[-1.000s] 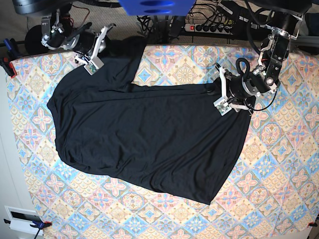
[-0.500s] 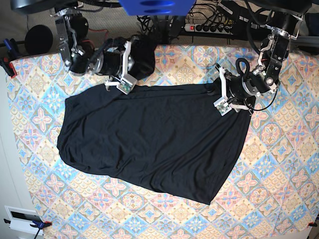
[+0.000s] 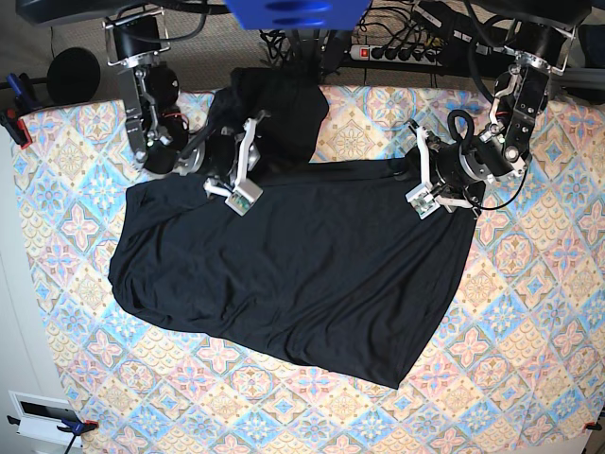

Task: Layout the t-shirt on the table in an organized manner, then fold the t-shirt properly
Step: 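Grasp the sleeve fabric with the right gripper and lift it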

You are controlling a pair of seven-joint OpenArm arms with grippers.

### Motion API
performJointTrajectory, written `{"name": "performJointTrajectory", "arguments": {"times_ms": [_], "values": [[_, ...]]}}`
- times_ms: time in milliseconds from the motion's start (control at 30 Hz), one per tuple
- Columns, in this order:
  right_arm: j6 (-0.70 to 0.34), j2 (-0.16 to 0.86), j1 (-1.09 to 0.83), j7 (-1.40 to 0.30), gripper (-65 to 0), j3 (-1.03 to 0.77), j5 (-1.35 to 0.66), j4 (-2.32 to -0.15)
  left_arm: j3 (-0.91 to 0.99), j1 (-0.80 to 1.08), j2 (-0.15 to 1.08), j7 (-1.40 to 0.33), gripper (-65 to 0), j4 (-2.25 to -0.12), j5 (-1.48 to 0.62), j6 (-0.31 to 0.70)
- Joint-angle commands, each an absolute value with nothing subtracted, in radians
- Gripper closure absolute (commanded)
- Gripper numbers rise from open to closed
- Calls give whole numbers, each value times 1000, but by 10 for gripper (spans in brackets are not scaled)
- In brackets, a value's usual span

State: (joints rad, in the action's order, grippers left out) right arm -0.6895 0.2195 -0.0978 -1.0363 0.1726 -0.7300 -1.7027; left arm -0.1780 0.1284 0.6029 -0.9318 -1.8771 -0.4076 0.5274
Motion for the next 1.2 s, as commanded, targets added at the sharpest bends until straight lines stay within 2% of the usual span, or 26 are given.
{"name": "performJointTrajectory", "arguments": {"times_ms": [0, 133, 533, 1167], "values": [[-698, 203, -84, -1012, 0, 171, -759, -1701, -171, 117, 616, -915, -263, -1891, -417, 527], [-698, 162, -53, -1012, 0, 171, -757, -1647, -171, 117, 616, -915, -263, -1891, -417, 527], [-698, 160, 99, -1010, 0, 177, -759, -1624, -171, 122, 615, -915, -263, -1891, -417, 527], [-698, 117, 225, -963, 0, 177, -756, -1334, -171, 133, 615, -909, -263, -1890, -417, 527]]}}
